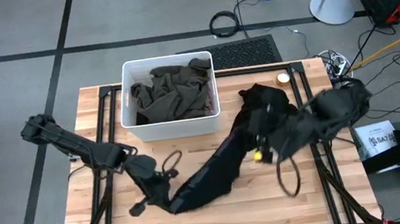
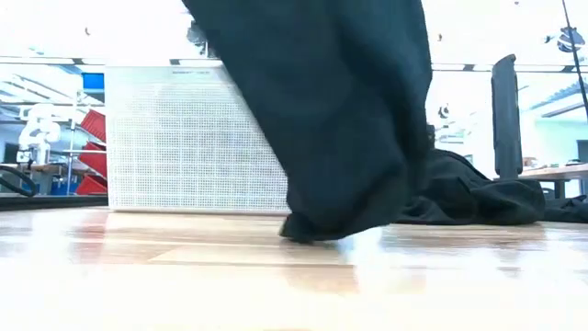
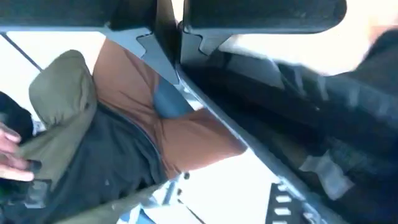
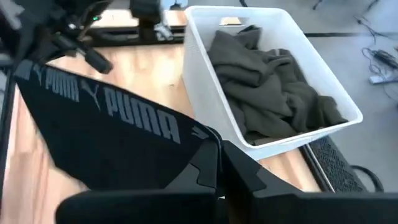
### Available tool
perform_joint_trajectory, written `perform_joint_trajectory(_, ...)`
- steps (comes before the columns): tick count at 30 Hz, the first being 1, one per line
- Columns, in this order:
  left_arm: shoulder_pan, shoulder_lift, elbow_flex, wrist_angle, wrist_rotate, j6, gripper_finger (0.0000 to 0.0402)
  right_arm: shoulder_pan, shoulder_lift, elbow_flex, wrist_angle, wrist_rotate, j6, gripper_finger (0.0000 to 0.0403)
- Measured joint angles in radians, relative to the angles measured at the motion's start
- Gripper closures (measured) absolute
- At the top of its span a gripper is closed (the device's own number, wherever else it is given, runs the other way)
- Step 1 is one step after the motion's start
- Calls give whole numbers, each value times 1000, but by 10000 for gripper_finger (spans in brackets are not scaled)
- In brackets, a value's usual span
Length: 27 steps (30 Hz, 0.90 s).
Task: Sort clothes
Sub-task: Put the black boxer into the white laundry bin
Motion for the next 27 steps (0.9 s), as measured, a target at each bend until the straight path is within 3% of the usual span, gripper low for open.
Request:
perform_joint_trajectory(3, 38, -54, 0, -4, -38, -20, 395, -55, -40, 0, 7, -5, -23, 403)
perform_joint_trajectory(7, 98, -150, 48, -92, -296, -12, 395, -126, -60, 0, 75, -19, -137, 403)
perform_joint_trajectory(9, 125, -189, 106, -171, -398, 32, 395, -158, -54, 0, 131, -39, -222, 403)
perform_joint_trajectory(15, 155, -215, 336, -389, -515, 115, 395, -244, -40, -2, 303, -103, -395, 403)
perform_joint_trajectory(20, 136, -202, 411, -583, -558, 63, 395, -235, -29, -59, 261, -216, -329, 403)
perform_joint_trajectory(24, 78, -158, 361, -690, -599, -65, 395, -140, -30, -227, 253, -254, -217, 403)
perform_joint_trajectory(27, -3, -92, 272, -669, -601, -155, 396, -33, -34, -408, 274, -259, -70, 403)
